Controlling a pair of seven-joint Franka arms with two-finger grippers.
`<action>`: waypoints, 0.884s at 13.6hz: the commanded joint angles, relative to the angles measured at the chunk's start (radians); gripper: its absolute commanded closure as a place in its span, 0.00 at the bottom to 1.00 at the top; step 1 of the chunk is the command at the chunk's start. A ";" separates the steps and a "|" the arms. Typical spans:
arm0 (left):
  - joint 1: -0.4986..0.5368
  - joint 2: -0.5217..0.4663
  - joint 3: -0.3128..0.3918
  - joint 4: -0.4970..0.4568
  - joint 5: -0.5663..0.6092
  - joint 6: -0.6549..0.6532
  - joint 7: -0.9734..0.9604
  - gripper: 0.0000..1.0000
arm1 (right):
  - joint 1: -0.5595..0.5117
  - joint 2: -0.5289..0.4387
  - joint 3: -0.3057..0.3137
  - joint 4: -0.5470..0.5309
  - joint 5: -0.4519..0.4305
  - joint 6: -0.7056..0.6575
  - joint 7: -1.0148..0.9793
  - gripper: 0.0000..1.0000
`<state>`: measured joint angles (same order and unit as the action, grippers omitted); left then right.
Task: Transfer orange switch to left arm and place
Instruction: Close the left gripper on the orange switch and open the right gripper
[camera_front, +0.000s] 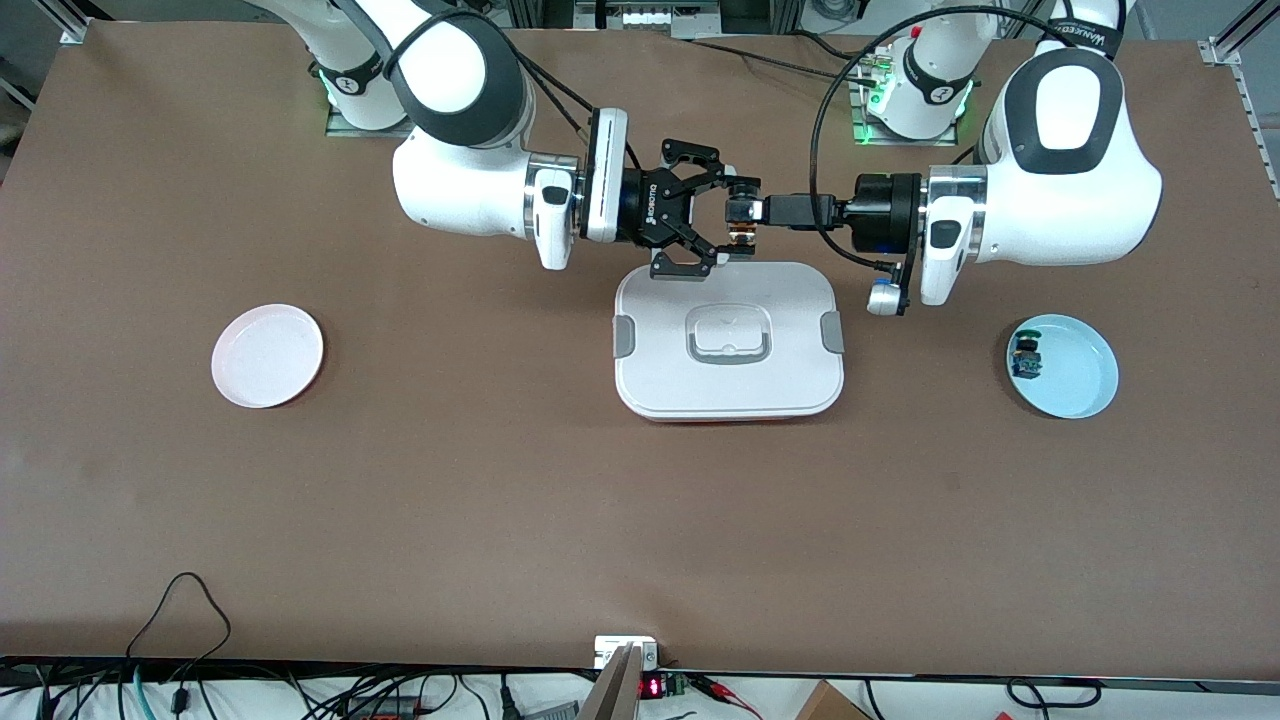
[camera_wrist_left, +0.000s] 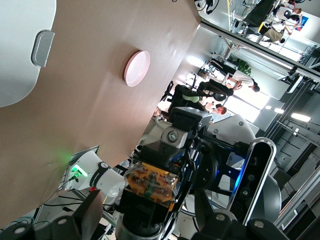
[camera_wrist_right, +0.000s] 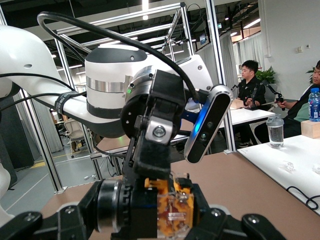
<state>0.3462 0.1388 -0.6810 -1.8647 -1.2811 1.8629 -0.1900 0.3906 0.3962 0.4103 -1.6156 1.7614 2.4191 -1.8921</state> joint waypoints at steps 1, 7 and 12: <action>0.004 -0.007 -0.008 -0.014 -0.034 0.010 0.026 0.56 | 0.014 0.015 0.002 0.028 0.000 0.048 -0.047 0.93; 0.022 -0.008 -0.006 -0.013 -0.034 -0.002 0.018 1.00 | 0.013 0.015 0.002 0.026 0.000 0.048 -0.047 0.93; 0.053 -0.013 -0.003 -0.011 -0.023 -0.027 0.027 1.00 | 0.013 0.012 0.002 0.020 0.016 0.058 -0.028 0.00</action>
<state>0.3645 0.1394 -0.6799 -1.8669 -1.2817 1.8559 -0.1756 0.3939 0.4004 0.4091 -1.6099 1.7643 2.4282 -1.8875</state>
